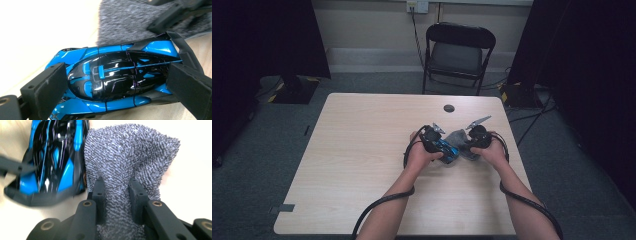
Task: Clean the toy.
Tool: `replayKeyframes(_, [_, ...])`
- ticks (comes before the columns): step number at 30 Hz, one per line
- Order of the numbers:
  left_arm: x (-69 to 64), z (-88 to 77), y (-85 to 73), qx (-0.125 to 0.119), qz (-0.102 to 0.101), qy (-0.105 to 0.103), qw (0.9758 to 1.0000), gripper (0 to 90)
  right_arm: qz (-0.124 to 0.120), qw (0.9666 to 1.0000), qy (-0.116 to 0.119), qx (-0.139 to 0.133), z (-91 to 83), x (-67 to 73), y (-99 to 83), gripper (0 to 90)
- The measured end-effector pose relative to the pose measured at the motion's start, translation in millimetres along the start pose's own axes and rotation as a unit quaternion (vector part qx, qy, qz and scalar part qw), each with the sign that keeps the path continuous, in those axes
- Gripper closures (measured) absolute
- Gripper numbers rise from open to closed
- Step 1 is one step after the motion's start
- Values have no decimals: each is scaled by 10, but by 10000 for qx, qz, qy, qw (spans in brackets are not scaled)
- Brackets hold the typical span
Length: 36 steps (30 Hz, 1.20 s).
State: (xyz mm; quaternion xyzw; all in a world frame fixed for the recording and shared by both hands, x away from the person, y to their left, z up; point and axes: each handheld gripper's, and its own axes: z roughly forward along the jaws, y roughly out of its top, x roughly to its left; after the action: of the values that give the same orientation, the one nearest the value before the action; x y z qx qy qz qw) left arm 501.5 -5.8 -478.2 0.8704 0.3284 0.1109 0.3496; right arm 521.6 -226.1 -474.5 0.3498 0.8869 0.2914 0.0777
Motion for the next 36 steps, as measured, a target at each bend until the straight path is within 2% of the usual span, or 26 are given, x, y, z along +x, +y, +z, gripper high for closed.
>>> replayKeyframes(15, [-4,0,9,30,-2,10,10000,33,47,9999,-116,9,-238,100,-336,712])
replayKeyframes(27, [-5,3,19,65,-7,11,10000,33,173,9996,-152,147,-438,89,-522,713])
replayKeyframes(29, [-7,3,16,49,-12,9,10000,33,275,9994,-199,67,-490,56,-541,714])
replayKeyframes(32, [-6,2,18,63,-7,11,10000,33,519,9982,-214,-191,-566,-6,-530,714])
replayKeyframes(36, [-7,3,15,40,-16,6,10000,33,657,9964,-309,-436,-602,-57,-408,714])
